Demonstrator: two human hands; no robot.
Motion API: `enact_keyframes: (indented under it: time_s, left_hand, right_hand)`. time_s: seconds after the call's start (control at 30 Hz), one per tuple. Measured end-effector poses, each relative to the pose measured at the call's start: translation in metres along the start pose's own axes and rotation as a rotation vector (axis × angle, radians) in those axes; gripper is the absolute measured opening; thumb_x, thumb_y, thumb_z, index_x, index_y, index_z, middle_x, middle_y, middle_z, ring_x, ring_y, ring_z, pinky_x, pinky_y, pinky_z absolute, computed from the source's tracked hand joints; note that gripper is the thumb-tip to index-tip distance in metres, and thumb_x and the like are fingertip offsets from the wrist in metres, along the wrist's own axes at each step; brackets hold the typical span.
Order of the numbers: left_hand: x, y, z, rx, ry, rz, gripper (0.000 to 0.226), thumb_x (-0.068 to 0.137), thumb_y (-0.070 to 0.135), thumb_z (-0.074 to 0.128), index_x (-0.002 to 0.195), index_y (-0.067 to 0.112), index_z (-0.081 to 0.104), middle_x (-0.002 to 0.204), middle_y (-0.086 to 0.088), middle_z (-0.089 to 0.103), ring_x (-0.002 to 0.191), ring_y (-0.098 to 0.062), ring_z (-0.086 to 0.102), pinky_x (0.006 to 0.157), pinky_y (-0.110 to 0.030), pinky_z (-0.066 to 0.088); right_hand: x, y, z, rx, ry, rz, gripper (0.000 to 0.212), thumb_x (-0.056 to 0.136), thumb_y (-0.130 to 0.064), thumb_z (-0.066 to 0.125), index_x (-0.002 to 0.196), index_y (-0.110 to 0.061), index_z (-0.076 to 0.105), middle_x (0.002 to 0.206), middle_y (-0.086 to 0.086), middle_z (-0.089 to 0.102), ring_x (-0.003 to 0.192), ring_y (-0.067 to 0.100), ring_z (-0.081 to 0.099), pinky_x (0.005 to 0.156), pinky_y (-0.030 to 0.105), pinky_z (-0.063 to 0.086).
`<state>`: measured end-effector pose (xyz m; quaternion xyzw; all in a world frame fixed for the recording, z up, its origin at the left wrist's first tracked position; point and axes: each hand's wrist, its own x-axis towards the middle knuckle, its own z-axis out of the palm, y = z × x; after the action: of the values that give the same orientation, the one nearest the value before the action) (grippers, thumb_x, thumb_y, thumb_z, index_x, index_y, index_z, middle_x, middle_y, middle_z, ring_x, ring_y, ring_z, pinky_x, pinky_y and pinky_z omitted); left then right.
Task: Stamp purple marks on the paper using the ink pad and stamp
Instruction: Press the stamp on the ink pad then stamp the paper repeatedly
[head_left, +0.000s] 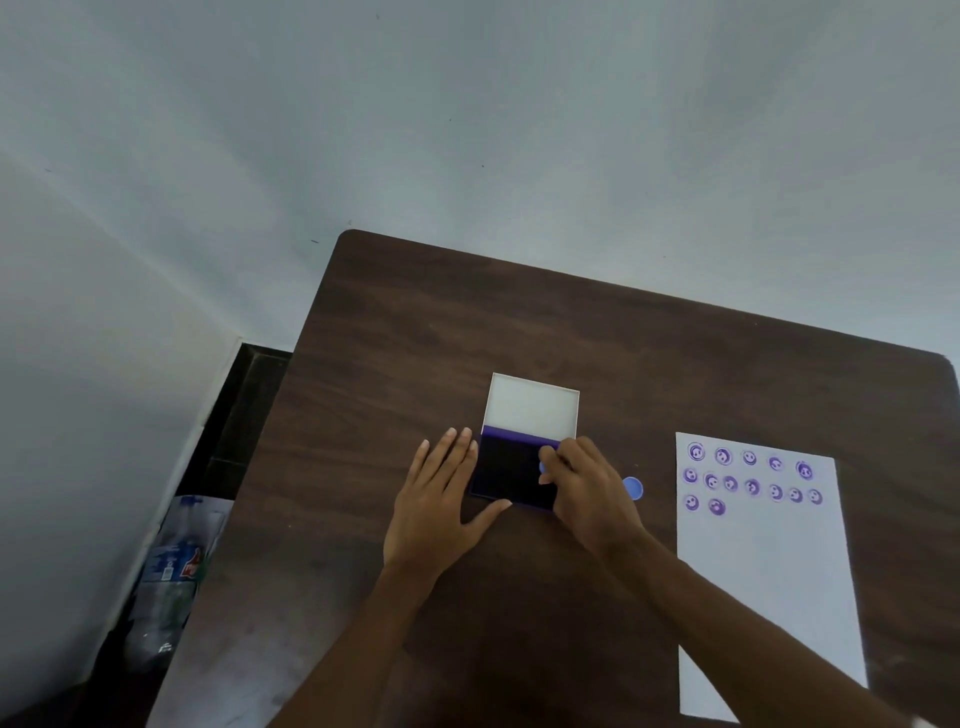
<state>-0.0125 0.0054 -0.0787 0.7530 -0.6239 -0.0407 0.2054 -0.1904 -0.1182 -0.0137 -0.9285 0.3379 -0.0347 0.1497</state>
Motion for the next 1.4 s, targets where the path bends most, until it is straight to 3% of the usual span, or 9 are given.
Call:
enact_keyframes:
  time_s: [0.17, 0.27, 0.37, 0.5, 0.63, 0.7, 0.83, 1.03, 1.4]
  left_hand:
    - [0.000, 0.002, -0.004, -0.007, -0.027, 0.014, 0.078, 0.093, 0.067, 0.046, 0.142, 0.006, 0.052, 0.152, -0.009, 0.047, 0.146, -0.020, 0.034, 0.120, -0.047, 0.030]
    - [0.001, 0.003, -0.006, -0.015, -0.052, 0.002, 0.080, 0.095, 0.069, 0.039, 0.142, 0.006, 0.051, 0.151, -0.010, 0.048, 0.146, -0.021, 0.036, 0.120, -0.047, 0.030]
    - [0.000, 0.004, -0.007, -0.024, -0.081, -0.013, 0.086, 0.094, 0.075, 0.029, 0.147, 0.008, 0.045, 0.154, -0.009, 0.043, 0.147, -0.020, 0.033, 0.122, -0.043, 0.024]
    - [-0.012, 0.018, -0.021, -0.011, -0.018, -0.116, 0.096, 0.085, 0.076, 0.044, 0.154, 0.009, 0.031, 0.162, -0.010, 0.030, 0.151, -0.023, 0.023, 0.122, -0.044, 0.024]
    - [-0.042, 0.078, -0.014, -0.074, 0.158, 0.039, 0.073, 0.088, 0.059, 0.060, 0.143, 0.012, 0.052, 0.145, -0.014, 0.051, 0.135, -0.031, 0.045, 0.114, -0.053, 0.033]
    - [-0.049, 0.113, 0.005, -0.146, 0.177, 0.173, 0.057, 0.091, 0.050, 0.063, 0.135, 0.013, 0.061, 0.135, -0.010, 0.060, 0.126, -0.028, 0.054, 0.111, -0.051, 0.038]
    - [-0.040, 0.171, 0.039, -0.220, 0.005, 0.351, 0.054, 0.094, 0.047, 0.063, 0.137, 0.015, 0.059, 0.140, -0.006, 0.058, 0.135, -0.022, 0.049, 0.112, -0.047, 0.040]
    - [-0.025, 0.189, 0.059, -0.116, -0.249, 0.387, 0.066, 0.097, 0.058, 0.048, 0.150, 0.019, 0.042, 0.159, -0.001, 0.038, 0.150, -0.020, 0.027, 0.122, -0.044, 0.025]
    - [-0.025, 0.190, 0.059, -0.052, -0.323, 0.378, 0.067, 0.096, 0.066, 0.043, 0.149, 0.025, 0.044, 0.160, 0.004, 0.036, 0.149, -0.019, 0.028, 0.121, -0.047, 0.027]
  right_hand:
    - [-0.005, -0.009, -0.007, 0.018, 0.010, 0.046, 0.042, 0.072, -0.008, 0.076, 0.111, -0.009, 0.059, 0.107, 0.009, 0.061, 0.096, 0.020, 0.057, 0.076, 0.033, 0.056]
    - [-0.010, -0.021, -0.011, 0.124, 0.072, 0.214, 0.026, 0.082, -0.008, 0.067, 0.107, -0.010, 0.061, 0.107, 0.007, 0.060, 0.097, 0.018, 0.056, 0.082, 0.031, 0.053]
    - [-0.026, -0.019, -0.017, 0.367, 0.183, 0.451, 0.012, 0.090, -0.016, 0.061, 0.100, -0.014, 0.068, 0.099, 0.002, 0.063, 0.087, 0.009, 0.058, 0.082, 0.025, 0.050]
    - [-0.073, 0.007, -0.041, 0.444, 0.349, 0.589, 0.009, 0.090, -0.025, 0.062, 0.087, -0.022, 0.070, 0.080, -0.012, 0.067, 0.076, 0.002, 0.058, 0.073, 0.015, 0.044]
    - [-0.131, 0.054, -0.061, 0.334, 0.463, 0.709, 0.009, 0.084, -0.019, 0.071, 0.092, -0.017, 0.071, 0.087, -0.005, 0.071, 0.079, 0.002, 0.058, 0.073, 0.003, 0.038]
    - [-0.149, 0.078, -0.066, 0.295, 0.473, 0.756, 0.016, 0.082, -0.018, 0.072, 0.097, -0.010, 0.071, 0.095, 0.004, 0.073, 0.082, 0.007, 0.060, 0.077, 0.007, 0.039]
    - [-0.156, 0.112, -0.073, 0.254, 0.466, 0.725, 0.022, 0.081, -0.010, 0.073, 0.102, -0.003, 0.068, 0.098, 0.013, 0.072, 0.083, 0.016, 0.064, 0.079, 0.018, 0.046]
    - [-0.140, 0.140, -0.060, 0.238, 0.346, 0.677, 0.020, 0.081, -0.008, 0.072, 0.100, -0.004, 0.067, 0.098, 0.015, 0.070, 0.085, 0.023, 0.064, 0.081, 0.024, 0.048]
    - [-0.130, 0.142, -0.047, 0.187, 0.233, 0.609, 0.031, 0.076, -0.010, 0.078, 0.104, -0.003, 0.066, 0.105, 0.013, 0.068, 0.090, 0.025, 0.066, 0.086, 0.032, 0.052]
